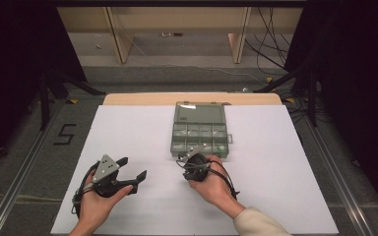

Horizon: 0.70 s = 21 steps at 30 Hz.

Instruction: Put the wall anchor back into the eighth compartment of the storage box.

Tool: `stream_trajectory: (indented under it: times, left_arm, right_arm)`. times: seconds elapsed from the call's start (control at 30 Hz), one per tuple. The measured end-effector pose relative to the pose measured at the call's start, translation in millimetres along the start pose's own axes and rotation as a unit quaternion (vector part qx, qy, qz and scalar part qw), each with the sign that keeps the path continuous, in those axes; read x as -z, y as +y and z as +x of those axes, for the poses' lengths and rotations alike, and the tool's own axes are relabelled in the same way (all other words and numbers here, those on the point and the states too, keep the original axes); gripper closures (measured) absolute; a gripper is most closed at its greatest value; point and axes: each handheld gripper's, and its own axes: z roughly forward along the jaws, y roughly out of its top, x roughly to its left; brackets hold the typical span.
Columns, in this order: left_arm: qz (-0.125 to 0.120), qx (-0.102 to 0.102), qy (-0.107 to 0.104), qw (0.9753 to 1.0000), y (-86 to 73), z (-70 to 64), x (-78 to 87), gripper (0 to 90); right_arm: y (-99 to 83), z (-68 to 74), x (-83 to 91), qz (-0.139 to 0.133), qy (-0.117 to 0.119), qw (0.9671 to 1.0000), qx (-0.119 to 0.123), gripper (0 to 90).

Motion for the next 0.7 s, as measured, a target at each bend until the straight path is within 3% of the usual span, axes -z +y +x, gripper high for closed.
stream_trajectory:
  times: [0.7]
  left_arm:
    - [0.001, -0.001, 0.001, 1.0000, 0.0, 0.6, 0.2, 18.5]
  right_arm:
    - [4.6, -25.7, 22.4, -0.032, -0.016, 0.9988, -0.032, 84.5]
